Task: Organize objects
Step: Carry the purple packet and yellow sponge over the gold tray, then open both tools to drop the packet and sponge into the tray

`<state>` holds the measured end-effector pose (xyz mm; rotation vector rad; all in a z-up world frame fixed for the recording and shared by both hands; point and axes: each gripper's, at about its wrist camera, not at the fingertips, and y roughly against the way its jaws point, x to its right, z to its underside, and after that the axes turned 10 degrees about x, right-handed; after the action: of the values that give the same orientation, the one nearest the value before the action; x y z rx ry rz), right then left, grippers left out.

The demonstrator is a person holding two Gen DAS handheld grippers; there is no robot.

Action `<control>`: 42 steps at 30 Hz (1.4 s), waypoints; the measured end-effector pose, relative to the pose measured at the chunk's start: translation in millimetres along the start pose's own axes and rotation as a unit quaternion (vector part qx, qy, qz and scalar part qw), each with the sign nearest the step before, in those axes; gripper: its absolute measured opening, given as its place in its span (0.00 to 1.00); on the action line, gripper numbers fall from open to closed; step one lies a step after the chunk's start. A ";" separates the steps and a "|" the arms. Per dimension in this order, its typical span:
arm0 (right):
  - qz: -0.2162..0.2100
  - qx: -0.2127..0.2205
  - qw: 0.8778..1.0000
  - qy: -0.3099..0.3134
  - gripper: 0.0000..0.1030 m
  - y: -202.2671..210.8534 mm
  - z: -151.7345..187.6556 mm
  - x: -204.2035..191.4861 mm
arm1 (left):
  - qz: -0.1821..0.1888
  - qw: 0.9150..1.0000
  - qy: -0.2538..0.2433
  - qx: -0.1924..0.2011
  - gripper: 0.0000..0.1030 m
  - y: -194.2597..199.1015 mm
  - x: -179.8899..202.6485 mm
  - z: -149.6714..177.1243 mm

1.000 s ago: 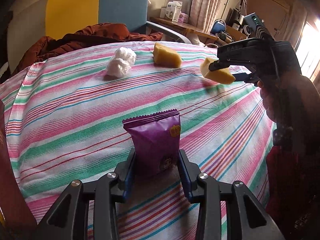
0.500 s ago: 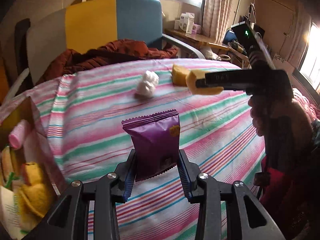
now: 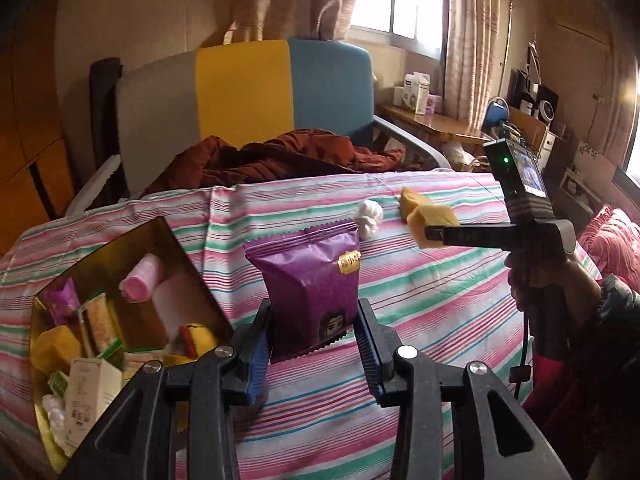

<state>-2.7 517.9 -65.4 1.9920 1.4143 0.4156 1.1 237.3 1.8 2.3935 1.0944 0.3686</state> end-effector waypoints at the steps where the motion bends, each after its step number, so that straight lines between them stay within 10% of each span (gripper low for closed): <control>1: 0.000 -0.002 1.000 0.001 0.56 -0.5 1.3 -1.3 | -0.003 1.000 0.002 0.002 0.38 3.3 -4.4 0.4; 22: -0.123 0.013 0.992 0.017 0.56 56.6 11.1 -119.7 | -0.049 0.995 0.087 0.009 0.38 50.3 -94.1 36.3; 34: -0.221 0.006 0.971 0.086 0.56 68.2 27.0 -240.0 | -0.138 0.976 0.167 0.029 0.38 111.0 -181.3 69.4; 42: -0.228 0.001 0.966 0.121 0.56 55.2 23.4 -279.0 | -0.113 0.976 0.183 0.027 0.38 102.7 -187.9 72.8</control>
<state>-51.8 241.2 -15.0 1.5843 1.9647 0.4543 -23.6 13.0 -14.1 2.2674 1.5400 0.7266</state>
